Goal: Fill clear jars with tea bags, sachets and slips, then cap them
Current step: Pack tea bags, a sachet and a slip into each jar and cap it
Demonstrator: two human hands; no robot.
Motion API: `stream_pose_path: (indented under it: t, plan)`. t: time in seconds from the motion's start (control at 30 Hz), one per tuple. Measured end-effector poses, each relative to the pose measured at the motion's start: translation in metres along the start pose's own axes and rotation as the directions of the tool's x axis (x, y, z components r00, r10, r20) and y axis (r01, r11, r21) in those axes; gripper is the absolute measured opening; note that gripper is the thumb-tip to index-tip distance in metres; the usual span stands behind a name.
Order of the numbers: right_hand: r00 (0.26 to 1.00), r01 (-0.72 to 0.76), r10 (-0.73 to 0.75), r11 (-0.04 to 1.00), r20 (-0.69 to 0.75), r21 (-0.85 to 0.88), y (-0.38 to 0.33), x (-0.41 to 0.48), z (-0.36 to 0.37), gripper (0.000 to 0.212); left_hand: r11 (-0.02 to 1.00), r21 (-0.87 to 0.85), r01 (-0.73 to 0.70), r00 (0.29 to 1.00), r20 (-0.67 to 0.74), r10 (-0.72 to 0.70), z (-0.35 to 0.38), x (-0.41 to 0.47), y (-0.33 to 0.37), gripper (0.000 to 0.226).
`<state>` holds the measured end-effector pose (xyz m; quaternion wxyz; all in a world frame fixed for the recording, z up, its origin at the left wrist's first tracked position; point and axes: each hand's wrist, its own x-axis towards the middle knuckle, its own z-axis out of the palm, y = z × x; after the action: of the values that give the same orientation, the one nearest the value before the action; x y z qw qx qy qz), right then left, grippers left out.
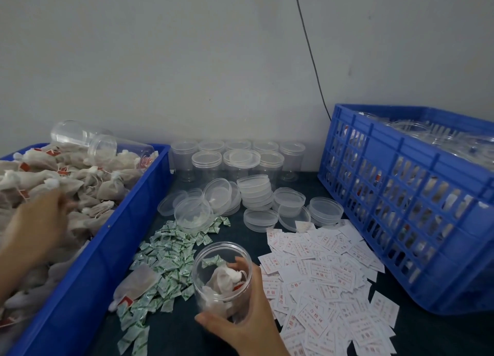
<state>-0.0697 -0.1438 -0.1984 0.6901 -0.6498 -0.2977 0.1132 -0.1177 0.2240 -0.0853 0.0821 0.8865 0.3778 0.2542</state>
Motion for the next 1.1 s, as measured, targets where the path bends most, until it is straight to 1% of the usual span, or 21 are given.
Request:
stream_pose_path:
  t: [0.03,0.07,0.1,0.17,0.2,0.27,0.33,0.4,0.47,0.53,0.63,0.67,0.7,0.8,0.87,0.9,0.97,1.0,1.03,1.07,1.1]
  plan:
    - [1.000,0.000,0.000,1.000,-0.003,-0.005,0.000,0.000,0.000,0.092,0.993,-0.115,0.000,0.999,-0.049,-0.006,-0.006,0.000,0.008,0.011]
    - [1.000,0.001,-0.001,1.000,-0.007,-0.007,-0.001,0.000,0.000,0.092,0.976,-0.218,-0.024,0.998,-0.054,0.013,-0.014,0.000,0.020,0.010]
    - [1.000,0.003,-0.003,1.000,-0.008,-0.006,-0.001,0.000,0.000,0.092,0.945,-0.325,-0.028,1.000,-0.021,0.022,-0.021,-0.002,0.036,0.008]
    - [1.000,0.001,-0.001,1.000,-0.002,0.004,-0.001,0.000,0.001,0.092,0.829,-0.558,-0.009,0.999,0.026,0.028,-0.031,-0.006,0.063,0.012]
    - [1.000,-0.001,0.001,1.000,0.000,0.010,-0.001,-0.001,0.000,0.091,0.779,-0.626,-0.025,0.999,0.010,0.040,-0.038,-0.015,0.081,0.015]
    - [1.000,0.005,-0.005,1.000,-0.001,0.011,-0.002,-0.001,0.000,0.091,0.684,-0.722,-0.108,0.991,-0.021,0.135,-0.058,-0.042,0.120,0.013]
    - [1.000,0.016,-0.016,1.000,-0.009,0.008,-0.002,-0.002,-0.001,0.092,0.553,-0.818,-0.156,0.968,-0.016,0.250,-0.075,-0.069,0.152,0.008]
    - [1.000,0.006,-0.005,1.000,-0.003,0.021,-0.003,-0.003,-0.001,0.093,0.433,-0.894,-0.114,0.940,0.043,0.337,-0.083,-0.088,0.176,0.006]
    - [1.000,-0.011,0.011,0.999,0.009,0.030,-0.004,-0.004,-0.001,0.092,0.395,-0.915,-0.076,0.901,0.107,0.421,-0.079,-0.104,0.193,0.005]
    - [1.000,-0.011,0.011,1.000,0.003,0.024,-0.006,-0.002,0.000,0.092,0.457,-0.886,-0.073,0.851,0.183,0.491,-0.066,-0.122,0.204,0.004]
    - [0.999,0.040,-0.041,0.999,-0.013,-0.017,-0.010,0.002,0.001,0.089,0.648,-0.743,-0.165,0.753,0.329,0.569,-0.039,-0.142,0.205,0.009]
    - [0.998,0.055,-0.056,0.998,-0.028,-0.040,-0.012,0.003,0.001,0.089,0.693,-0.695,-0.193,0.729,0.370,0.575,-0.033,-0.145,0.202,0.009]
    - [0.997,0.064,-0.066,0.997,-0.039,-0.046,-0.011,0.003,0.002,0.090,0.704,-0.679,-0.207,0.721,0.381,0.579,-0.032,-0.145,0.199,0.010]
    - [0.998,0.046,-0.046,0.999,-0.032,0.001,-0.006,-0.002,0.001,0.091,0.656,-0.702,-0.277,0.775,0.240,0.585,-0.044,-0.129,0.187,0.022]
    - [0.999,0.036,-0.036,0.999,-0.019,0.013,-0.005,-0.004,-0.001,0.091,0.634,-0.703,-0.323,0.816,0.133,0.563,-0.056,-0.109,0.174,0.019]
    - [0.999,0.038,-0.038,0.999,-0.020,0.010,-0.005,-0.004,-0.001,0.091,0.654,-0.670,-0.351,0.837,0.088,0.540,-0.057,-0.094,0.163,0.018]
    - [0.999,0.030,-0.030,1.000,-0.022,-0.005,-0.005,-0.004,-0.001,0.091,0.751,-0.543,-0.376,0.894,0.003,0.449,-0.049,-0.062,0.135,0.022]
    - [1.000,0.022,-0.022,1.000,-0.020,-0.011,-0.004,-0.004,-0.001,0.093,0.821,-0.445,-0.357,0.925,-0.043,0.379,-0.041,-0.046,0.117,0.023]
    - [1.000,0.011,-0.011,1.000,-0.019,-0.013,-0.004,-0.004,0.000,0.094,0.879,-0.369,-0.301,0.953,-0.079,0.294,-0.029,-0.031,0.095,0.023]
    - [1.000,0.002,-0.002,1.000,-0.015,-0.017,-0.004,-0.004,0.000,0.096,0.935,-0.295,-0.199,0.980,-0.074,0.185,-0.017,-0.018,0.070,0.021]
    - [1.000,0.002,-0.002,1.000,-0.013,-0.026,-0.004,-0.004,0.000,0.097,0.963,-0.259,-0.072,0.997,-0.032,0.066,-0.002,-0.007,0.042,0.018]
